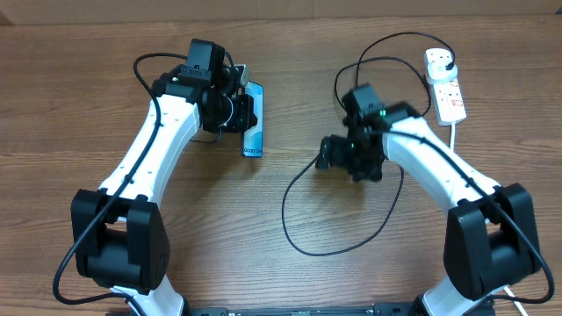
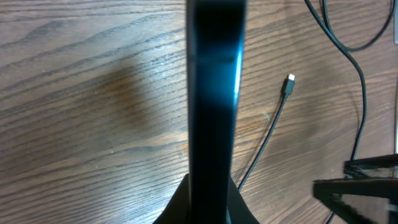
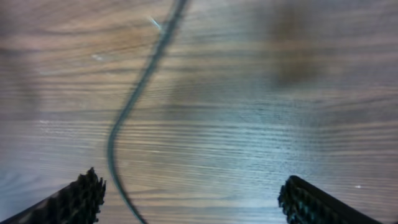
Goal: Plug charger to phone and switch on socket
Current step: 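Lower the right gripper and close it on the black USB-C plug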
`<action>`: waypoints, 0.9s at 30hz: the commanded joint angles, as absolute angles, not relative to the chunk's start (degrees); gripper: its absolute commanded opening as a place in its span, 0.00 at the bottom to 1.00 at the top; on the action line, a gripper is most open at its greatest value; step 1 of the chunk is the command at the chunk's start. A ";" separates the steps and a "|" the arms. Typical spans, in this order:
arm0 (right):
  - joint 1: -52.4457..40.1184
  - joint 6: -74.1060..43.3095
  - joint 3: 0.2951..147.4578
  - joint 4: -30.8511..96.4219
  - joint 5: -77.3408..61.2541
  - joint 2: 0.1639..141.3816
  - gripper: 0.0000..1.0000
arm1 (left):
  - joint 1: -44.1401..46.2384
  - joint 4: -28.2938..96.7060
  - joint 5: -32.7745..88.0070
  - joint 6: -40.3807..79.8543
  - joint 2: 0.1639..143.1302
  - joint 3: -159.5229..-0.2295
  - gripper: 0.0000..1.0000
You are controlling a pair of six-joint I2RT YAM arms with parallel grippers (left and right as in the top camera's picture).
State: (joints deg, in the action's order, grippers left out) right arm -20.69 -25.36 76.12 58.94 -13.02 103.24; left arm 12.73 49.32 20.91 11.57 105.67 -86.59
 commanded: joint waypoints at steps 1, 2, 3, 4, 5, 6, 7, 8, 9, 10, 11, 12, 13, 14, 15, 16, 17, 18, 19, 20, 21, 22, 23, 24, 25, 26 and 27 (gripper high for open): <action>-20.93 -23.73 84.42 62.41 -9.37 104.53 0.88 | 12.56 48.73 20.82 12.95 105.69 -86.59 0.04; -20.93 -23.70 86.37 64.16 -8.93 105.78 0.88 | 12.56 48.77 20.80 12.93 105.69 -86.59 0.04; -20.93 -23.70 87.88 65.45 -9.02 106.96 0.88 | 12.56 48.80 20.80 12.93 105.69 -86.59 0.04; -20.93 -23.75 89.73 66.65 -9.10 109.01 0.88 | 12.56 48.77 20.80 12.93 105.69 -86.59 0.04; -20.93 -23.79 91.33 67.59 -9.08 110.87 0.88 | 12.56 48.71 20.82 12.93 105.69 -86.59 0.04; -20.93 -24.25 92.51 68.07 -9.10 112.49 0.86 | 12.56 48.62 20.95 13.04 105.69 -86.59 0.04; -20.93 -25.71 93.38 68.07 -9.08 114.37 0.84 | 12.56 48.62 20.97 13.39 105.69 -86.59 0.04; -20.93 -27.35 93.73 67.68 -9.10 115.74 0.80 | 12.56 48.66 20.99 13.63 105.69 -86.59 0.04; -20.93 -28.47 93.73 67.05 -9.17 116.77 0.77 | 12.56 48.82 20.99 13.76 105.69 -86.59 0.04; -20.93 -29.69 93.73 66.11 -9.21 117.99 0.73 | 12.56 48.90 20.99 13.76 105.69 -86.59 0.04; -20.93 -30.74 93.73 65.45 -9.13 118.67 0.70 | 12.56 48.97 20.99 13.76 105.69 -86.59 0.04; -20.93 -32.23 93.73 64.36 -9.08 119.50 0.67 | 12.56 48.99 20.99 13.76 105.69 -86.59 0.04; -20.93 -33.43 93.71 63.42 -9.06 119.96 0.66 | 12.56 48.99 20.99 13.76 105.69 -86.59 0.04; -20.93 -34.46 93.71 62.50 -9.04 120.38 0.65 | 12.56 48.95 20.99 13.76 105.69 -86.59 0.04; -20.93 -35.16 93.71 61.73 -9.04 120.46 0.63 | 12.56 48.90 20.99 13.78 105.69 -86.59 0.04; -20.93 -35.90 93.71 61.14 -8.99 120.55 0.61 | 12.56 48.84 20.99 13.78 105.69 -86.59 0.04; -20.93 -36.34 93.71 60.66 -9.02 120.55 0.59 | 12.56 48.82 20.99 13.78 105.69 -86.59 0.04; -20.93 -36.80 93.71 60.25 -8.97 120.55 0.57 | 12.56 48.77 20.99 13.78 105.69 -86.59 0.04; -20.93 -37.52 93.71 59.88 -8.51 120.57 0.55 | 12.56 48.73 20.99 13.78 105.69 -86.59 0.04; -20.93 -38.37 93.71 59.81 -7.88 120.57 0.51 | 12.56 48.66 20.99 13.78 105.69 -86.59 0.04; -20.93 -39.55 93.62 59.88 -6.76 120.57 0.48 | 12.56 48.66 20.99 13.78 105.69 -86.59 0.05; -20.93 -40.60 93.43 59.86 -5.78 120.57 0.46 | 12.56 48.66 20.99 13.78 105.69 -86.59 0.04; -20.93 -41.54 93.27 59.86 -5.08 120.57 0.45 | 12.56 48.66 20.99 13.82 105.69 -86.59 0.04; -20.95 -42.81 92.99 59.72 -4.49 120.57 0.45 | 12.56 48.66 20.99 14.00 105.69 -86.59 0.04; -20.95 -43.55 92.66 59.44 -4.47 120.57 0.45 | 12.56 48.64 20.99 14.20 105.69 -86.59 0.04; -20.95 -44.07 92.18 58.78 -4.56 120.57 0.45 | 12.56 48.62 20.99 14.41 105.69 -86.59 0.04; -20.95 -44.86 91.81 58.30 -4.43 120.57 0.45 | 12.56 48.60 21.02 14.41 105.69 -86.59 0.04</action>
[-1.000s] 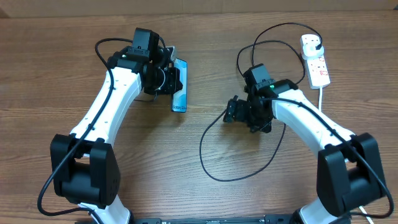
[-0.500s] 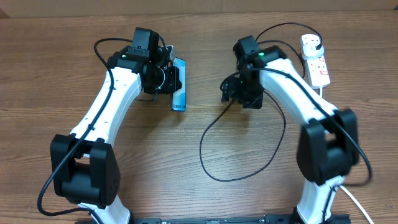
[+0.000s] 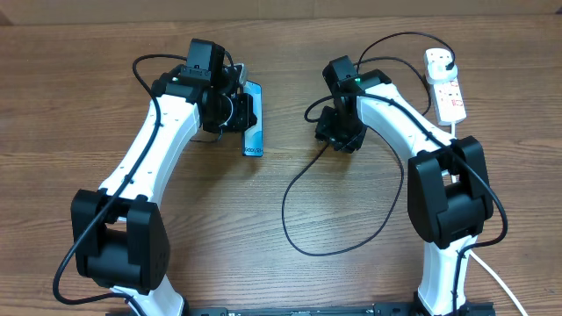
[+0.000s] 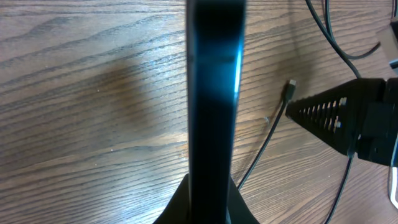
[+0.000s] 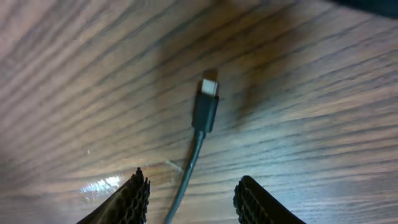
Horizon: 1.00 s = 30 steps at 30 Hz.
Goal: Plug charger to phone and switch on socket
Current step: 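Lower the right gripper and close it on the black USB-C plug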
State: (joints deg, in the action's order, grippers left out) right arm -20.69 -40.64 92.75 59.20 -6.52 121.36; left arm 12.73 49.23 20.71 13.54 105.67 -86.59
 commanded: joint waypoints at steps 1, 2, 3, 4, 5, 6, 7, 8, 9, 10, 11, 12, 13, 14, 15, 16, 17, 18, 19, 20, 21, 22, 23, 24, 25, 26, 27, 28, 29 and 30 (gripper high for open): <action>-20.95 -45.36 91.46 57.78 -4.29 120.57 0.45 | 12.56 48.60 20.99 14.41 105.69 -86.59 0.04; -20.93 -45.80 91.00 56.86 -4.32 120.57 0.45 | 12.56 48.60 21.02 14.41 105.69 -86.59 0.04; -20.93 -46.19 90.72 56.18 -4.32 120.57 0.45 | 12.56 48.62 21.02 14.44 105.69 -86.59 0.04; -20.93 -46.61 90.45 55.59 -4.32 120.57 0.45 | 12.56 48.60 21.02 14.48 105.69 -86.59 0.04; -20.93 -46.83 90.28 55.05 -4.34 120.57 0.45 | 12.56 48.60 21.02 14.76 105.69 -86.59 0.04; -20.93 -47.18 90.19 54.70 -4.29 120.57 0.45 | 12.56 48.56 21.02 15.11 105.69 -86.59 0.04; -20.93 -47.18 90.15 54.46 -4.29 120.57 0.45 | 12.56 48.49 21.02 15.55 105.69 -86.59 0.04; -20.95 -47.18 90.08 54.28 -4.01 120.57 0.45 | 12.56 48.31 21.02 15.99 105.69 -86.59 0.04; -20.97 -47.16 90.08 54.26 -3.77 120.57 0.45 | 12.56 48.16 21.02 16.29 105.69 -86.59 0.04; -21.02 -47.16 90.06 54.30 -3.38 120.57 0.45 | 12.56 47.97 21.04 16.64 105.69 -86.59 0.04; -21.06 -47.18 90.06 54.43 -2.90 120.57 0.44 | 12.56 47.83 21.08 17.02 105.69 -86.59 0.04; -21.10 -47.18 90.04 54.59 -2.31 120.57 0.44 | 12.56 47.75 21.26 16.97 105.69 -86.59 0.04; -21.17 -47.20 90.04 54.81 -1.69 120.57 0.44 | 12.56 47.72 21.30 16.99 105.69 -86.59 0.04; -21.23 -47.42 90.04 55.09 -1.06 120.57 0.44 | 12.56 47.72 21.43 16.97 105.69 -86.59 0.04; -21.28 -48.23 90.04 55.44 -0.40 120.57 0.44 | 12.56 47.72 21.45 16.97 105.69 -86.59 0.04; -21.32 -48.25 90.04 55.40 -0.38 120.57 0.44 | 12.56 47.75 21.43 16.97 105.69 -86.59 0.04; -21.32 -48.25 90.04 55.35 -0.43 120.57 0.44 | 12.56 47.75 21.43 16.97 105.69 -86.59 0.04; -21.32 -48.25 90.04 55.31 -0.43 120.57 0.44 | 12.56 47.75 21.43 16.97 105.69 -86.59 0.04; -21.32 -48.25 90.04 55.33 -0.36 120.57 0.44 | 12.56 47.75 21.45 16.97 105.69 -86.59 0.04; -21.32 -48.25 90.04 55.37 -0.23 120.57 0.44 | 12.56 47.75 21.45 16.97 105.69 -86.59 0.04; -21.32 -48.23 90.02 55.37 -0.21 120.60 0.44 | 12.56 47.75 21.47 16.97 105.69 -86.59 0.04; -21.32 -48.25 90.00 55.35 -0.23 120.62 0.44 | 12.56 47.75 21.47 16.97 105.69 -86.59 0.04; -21.32 -48.25 90.00 55.33 -0.25 120.64 0.44 | 12.56 47.75 21.47 16.97 105.69 -86.59 0.04; -21.39 -48.25 90.00 55.16 -0.27 120.68 0.44 | 12.56 47.75 21.47 16.97 105.69 -86.59 0.04; -21.43 -48.27 90.00 55.00 -0.30 120.68 0.44 | 12.56 47.72 21.47 16.97 105.69 -86.59 0.04; -21.52 -48.25 90.00 54.85 -0.27 120.68 0.43 | 12.56 47.72 21.50 16.97 105.69 -86.59 0.04; -21.63 -48.27 90.00 54.65 -0.27 120.68 0.43 | 12.56 47.75 21.69 16.97 105.69 -86.59 0.04; -21.82 -48.25 90.00 54.48 -0.27 120.70 0.43 | 12.56 47.75 22.17 16.97 105.69 -86.59 0.04; -22.00 -48.25 90.00 54.41 -0.27 120.70 0.43 | 12.56 47.75 22.50 16.97 105.69 -86.59 0.04; -22.17 -48.25 90.00 54.33 -0.25 120.73 0.43 | 12.56 47.75 22.55 16.97 105.69 -86.59 0.04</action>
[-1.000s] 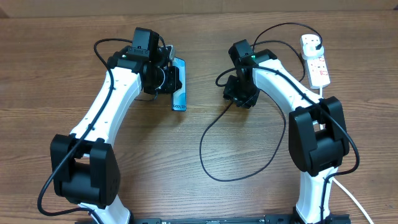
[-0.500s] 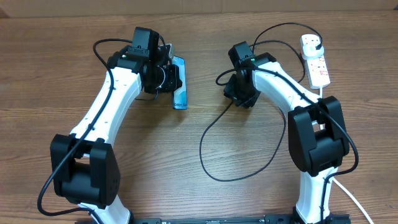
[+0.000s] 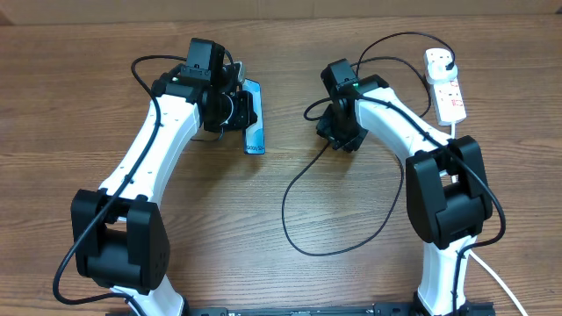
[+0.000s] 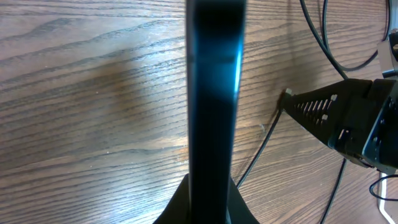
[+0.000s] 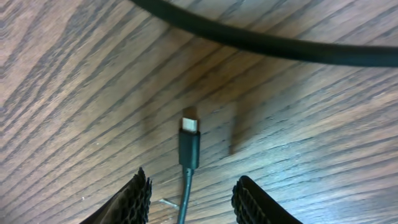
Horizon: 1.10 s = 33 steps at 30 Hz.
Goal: Plug charger to phone and switch on socket
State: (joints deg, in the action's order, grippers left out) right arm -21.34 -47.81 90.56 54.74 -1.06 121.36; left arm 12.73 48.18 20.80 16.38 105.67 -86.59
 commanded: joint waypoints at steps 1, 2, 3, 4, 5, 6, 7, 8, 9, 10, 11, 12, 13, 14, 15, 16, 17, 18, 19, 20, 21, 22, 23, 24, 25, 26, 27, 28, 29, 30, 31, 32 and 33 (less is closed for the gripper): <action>-22.37 -48.25 90.00 54.28 -0.25 120.84 0.42 | 12.56 47.72 22.52 16.97 105.69 -86.59 0.04; -22.59 -48.25 90.00 54.26 -0.25 120.97 0.43 | 12.56 47.70 22.52 16.97 105.69 -86.59 0.04; -22.87 -48.25 90.00 54.26 -0.14 121.19 0.42 | 12.56 47.70 22.52 16.97 105.69 -86.59 0.04; -23.11 -48.25 90.00 54.28 0.05 121.56 0.42 | 12.56 47.72 22.52 16.97 105.69 -86.59 0.04; -23.22 -48.29 90.00 54.26 0.38 122.02 0.42 | 12.56 47.77 22.55 16.97 105.69 -86.59 0.04; -23.31 -48.51 90.00 54.22 0.45 122.52 0.42 | 12.56 47.81 22.52 16.97 105.69 -86.59 0.04; -23.31 -48.71 90.00 54.08 0.38 123.13 0.42 | 12.56 47.81 22.55 16.97 105.69 -86.59 0.04; -23.29 -48.71 90.00 54.02 0.38 123.48 0.42 | 12.56 47.83 22.55 16.95 105.69 -86.59 0.04; -23.29 -48.69 90.00 54.02 0.58 123.96 0.42 | 12.56 47.90 22.52 16.97 105.69 -86.59 0.04; -23.27 -48.69 90.00 54.02 0.75 124.22 0.42 | 12.56 47.94 22.52 16.97 105.69 -86.59 0.04; -23.11 -48.66 90.00 54.00 1.04 124.44 0.42 | 12.56 47.99 22.52 16.95 105.69 -86.59 0.04; -23.03 -48.69 90.00 54.00 1.26 124.51 0.42 | 12.56 48.01 22.52 16.95 105.69 -86.59 0.04; -22.98 -48.64 90.00 54.00 1.54 124.55 0.42 | 12.56 48.03 22.52 16.95 105.69 -86.59 0.04; -22.96 -48.66 90.00 54.02 1.72 124.53 0.41 | 12.56 48.01 22.52 16.95 105.69 -86.59 0.04; -22.96 -48.66 90.00 54.02 1.72 124.55 0.40 | 12.56 48.01 22.52 16.95 105.69 -86.59 0.04; -22.96 -48.66 90.00 54.06 1.67 124.55 0.39 | 12.56 47.99 22.52 16.95 105.69 -86.59 0.04; -22.96 -48.66 90.00 54.11 1.65 124.55 0.38 | 12.56 47.99 22.52 16.95 105.69 -86.59 0.04; -22.96 -48.64 90.00 54.11 1.67 124.55 0.38 | 12.56 47.97 22.52 16.95 105.69 -86.59 0.04; -22.96 -48.64 90.00 54.08 1.69 124.55 0.37 | 12.56 47.97 22.52 16.97 105.69 -86.59 0.04; -22.96 -48.64 90.00 54.06 1.72 124.55 0.36 | 12.56 47.97 22.55 16.97 105.69 -86.59 0.04; -22.96 -48.64 90.00 54.04 1.69 124.68 0.33 | 12.56 47.97 22.52 16.97 105.69 -86.59 0.04; -22.96 -48.66 90.00 54.02 1.67 124.77 0.31 | 12.56 47.99 22.52 16.95 105.69 -86.59 0.04; -22.96 -48.66 90.00 54.02 1.65 125.03 0.30 | 12.56 47.99 22.52 16.95 105.69 -86.59 0.04; -22.96 -48.64 90.00 54.02 1.65 125.25 0.29 | 12.56 48.01 22.52 16.97 105.69 -86.59 0.04; -22.96 -48.66 90.00 54.04 1.63 125.60 0.28 | 12.56 48.01 22.52 16.95 105.69 -86.59 0.04; -22.96 -48.64 90.00 54.04 1.43 126.19 0.27 | 12.56 48.01 22.52 16.95 105.69 -86.59 0.04; -22.96 -48.64 90.00 53.95 1.04 126.82 0.24 | 12.56 47.99 22.52 16.95 105.69 -86.59 0.04; -22.96 -48.60 90.00 53.82 0.73 127.31 0.21 | 12.56 47.99 22.52 16.95 105.69 -86.59 0.04; -22.96 -48.60 90.00 53.80 0.51 127.74 0.17 | 12.56 47.99 22.52 16.95 105.69 -86.59 0.04; -22.96 -48.58 90.00 53.80 0.34 128.07 0.14 | 12.56 47.99 22.52 16.95 105.69 -86.59 0.04; -22.96 -48.51 90.00 53.82 0.30 128.14 0.11 | 12.56 48.01 22.52 16.95 105.69 -86.59 0.04; -22.96 -48.36 90.00 53.80 0.32 128.18 0.10 | 12.56 48.03 22.52 16.95 105.69 -86.59 0.04; -22.96 -48.34 90.06 53.82 0.10 128.11 0.10 | 12.56 48.07 22.52 16.95 105.69 -86.59 0.04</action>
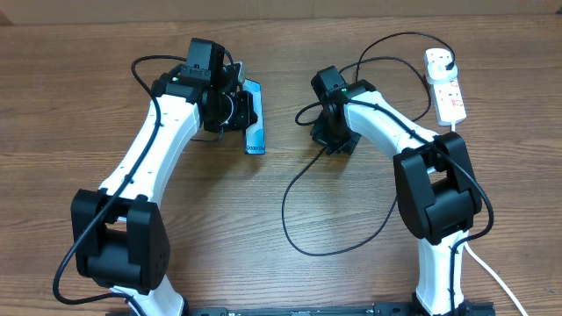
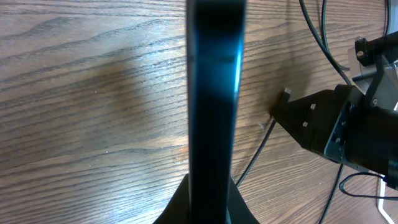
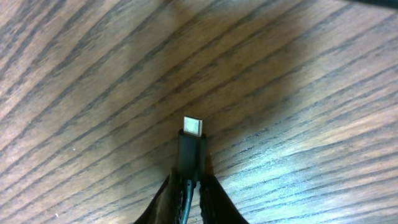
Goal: Plug charger to phone and switch on socket
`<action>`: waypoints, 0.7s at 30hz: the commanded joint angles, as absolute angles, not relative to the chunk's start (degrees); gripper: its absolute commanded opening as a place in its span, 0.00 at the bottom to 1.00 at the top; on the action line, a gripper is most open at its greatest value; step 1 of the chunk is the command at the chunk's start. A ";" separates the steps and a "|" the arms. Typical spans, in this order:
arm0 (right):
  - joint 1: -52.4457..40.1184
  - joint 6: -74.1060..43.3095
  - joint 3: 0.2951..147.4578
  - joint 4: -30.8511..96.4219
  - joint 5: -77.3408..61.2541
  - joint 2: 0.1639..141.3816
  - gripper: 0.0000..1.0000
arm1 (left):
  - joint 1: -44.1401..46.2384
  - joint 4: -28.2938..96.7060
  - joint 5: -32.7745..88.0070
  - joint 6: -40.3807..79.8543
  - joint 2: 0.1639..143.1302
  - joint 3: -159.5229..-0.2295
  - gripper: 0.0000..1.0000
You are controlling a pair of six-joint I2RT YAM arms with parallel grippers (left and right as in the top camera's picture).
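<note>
The phone [image 1: 253,118], blue-backed, stands on its long edge on the table with my left gripper [image 1: 235,112] shut on it; in the left wrist view it is a dark upright slab [image 2: 214,93]. My right gripper [image 1: 332,133] is shut on the black charger cable just behind its plug [image 3: 193,140], whose silver tip points away from the camera. The plug tip [image 2: 286,92] shows to the right of the phone in the left wrist view, ahead of the right gripper's body. The white socket strip [image 1: 446,88] lies at the far right with a plug in it.
The black cable [image 1: 303,206] loops across the middle of the wooden table and runs back to the socket strip. A white lead [image 1: 492,272] trails to the front right.
My right gripper was open around the plug end of the cable; now its fingers are shut on the cable just behind the plug. The left gripper and phone have not moved.
My left gripper has held the phone on edge throughout. My right gripper was open over the middle of the cable, then stood open over the plug end nearer the phone, straddled it, and is now shut on it.
</note>
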State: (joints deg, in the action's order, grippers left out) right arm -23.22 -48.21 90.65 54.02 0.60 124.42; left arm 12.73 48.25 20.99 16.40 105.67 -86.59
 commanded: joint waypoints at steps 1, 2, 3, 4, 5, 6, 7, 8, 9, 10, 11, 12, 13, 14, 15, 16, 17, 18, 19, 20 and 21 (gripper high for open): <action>-22.96 -47.99 90.08 53.78 -0.23 128.09 0.09 | 12.56 48.10 22.52 16.95 105.69 -86.59 0.04; -22.96 -47.97 90.06 53.84 -0.30 128.09 0.08 | 12.56 48.07 22.52 16.95 105.69 -86.59 0.04; -22.96 -47.94 90.06 53.84 -0.32 128.09 0.06 | 12.56 48.07 22.52 16.95 105.69 -86.59 0.04; -22.96 -47.75 90.08 53.80 -0.62 128.05 0.04 | 12.56 48.07 22.52 16.95 105.69 -86.59 0.04; -22.94 -47.16 90.08 53.58 -1.28 128.05 0.04 | 12.56 48.03 22.52 16.95 105.69 -86.59 0.04; -22.81 -45.67 90.08 53.15 -2.57 127.98 0.04 | 12.56 48.01 22.52 16.95 105.69 -86.59 0.04; -22.65 -44.34 90.08 52.73 -3.88 127.96 0.04 | 12.56 48.01 22.55 16.95 105.69 -86.59 0.04; -22.50 -43.29 90.15 52.58 -4.84 127.94 0.04 | 12.56 48.03 22.57 16.95 105.69 -86.59 0.04; -22.35 -42.15 90.32 52.69 -5.76 127.94 0.04 | 12.56 48.05 23.00 16.95 105.69 -86.59 0.04; -22.22 -41.47 90.50 52.93 -6.33 127.94 0.04 | 12.56 48.05 24.29 16.78 105.69 -86.59 0.04; -22.02 -41.47 90.61 53.28 -7.09 127.87 0.04 | 12.53 48.01 26.15 16.40 105.69 -86.59 0.04; -21.80 -41.45 90.65 53.56 -8.32 127.61 0.04 | 12.38 47.94 28.23 15.77 105.69 -86.59 0.04; -21.61 -41.41 90.65 53.80 -9.56 127.28 0.04 | 12.29 47.83 29.91 15.29 105.69 -86.59 0.04; -21.41 -40.58 90.67 53.87 -11.20 126.85 0.04 | 12.10 47.70 31.77 15.16 105.69 -86.61 0.04; -21.10 -39.18 90.72 53.82 -13.41 126.17 0.04 | 11.86 47.51 33.30 15.18 105.69 -86.63 0.04; -20.75 -37.71 90.76 53.80 -15.46 125.29 0.04 | 11.51 47.35 35.07 15.22 105.69 -86.63 0.04; -20.45 -36.58 90.76 53.80 -16.88 124.38 0.04 | 11.16 47.16 36.77 15.25 105.69 -86.63 0.04; -20.14 -35.59 90.76 53.87 -18.04 123.44 0.04 | 10.66 46.85 39.16 15.22 105.69 -86.63 0.04; -19.86 -34.24 90.78 54.08 -19.46 122.23 0.04 | 10.00 46.54 41.76 15.22 105.69 -86.63 0.04; -19.64 -32.86 90.76 54.33 -20.93 121.01 0.04 | 9.32 46.19 44.16 15.25 105.69 -86.63 0.04; -19.46 -31.57 90.76 54.57 -22.28 119.90 0.04 | 8.58 45.78 46.54 15.27 105.69 -86.63 0.04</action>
